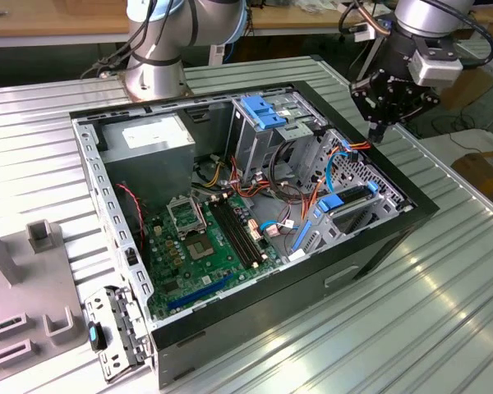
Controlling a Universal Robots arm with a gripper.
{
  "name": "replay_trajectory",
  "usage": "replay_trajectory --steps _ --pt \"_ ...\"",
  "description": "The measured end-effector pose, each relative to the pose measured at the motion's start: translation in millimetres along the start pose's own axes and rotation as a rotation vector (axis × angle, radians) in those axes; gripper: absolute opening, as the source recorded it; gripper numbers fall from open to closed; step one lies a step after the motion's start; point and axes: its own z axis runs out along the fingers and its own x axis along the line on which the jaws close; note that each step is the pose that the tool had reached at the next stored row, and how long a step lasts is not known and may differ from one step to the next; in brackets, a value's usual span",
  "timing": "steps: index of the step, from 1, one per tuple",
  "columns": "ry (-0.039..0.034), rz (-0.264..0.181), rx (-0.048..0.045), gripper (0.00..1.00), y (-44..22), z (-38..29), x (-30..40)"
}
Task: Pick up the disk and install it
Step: 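Insert the first disk wire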
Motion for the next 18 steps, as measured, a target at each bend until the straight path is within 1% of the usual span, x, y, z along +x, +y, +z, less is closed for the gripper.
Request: replay_trajectory --steps 2,5,6,7,8,9,11,12,14,18 --pt "0.0013 -0.001 0.0 0.11 3.7 -0.6 -5.6" --pt "0.0026 -0.002 -0.0018 0.11 3.6 -0.6 -5.6" --pt "0.0058 -0.003 -0.0053 0.11 3.5 -0.4 -5.6" --pt "0.0102 -0.004 -0.0105 0.11 3.4 -0.4 -5.4" --pt "0.0162 -0.006 -0.0185 0.11 3.1 -0.1 -5.3" --pt "0.0266 -0.01 -0.033 0.17 2.4 0.2 -5.4" --pt "0.0419 -0.015 -0.0544 0.19 -0.1 0.6 -6.6" --pt "0.043 -0.015 -0.0559 0.25 -0.3 0.6 -6.7" --pt "0.0432 -0.015 -0.0562 0.25 -0.5 0.6 -6.8" --pt "0.0439 -0.018 -0.0564 0.25 -3.2 1.4 -8.8"
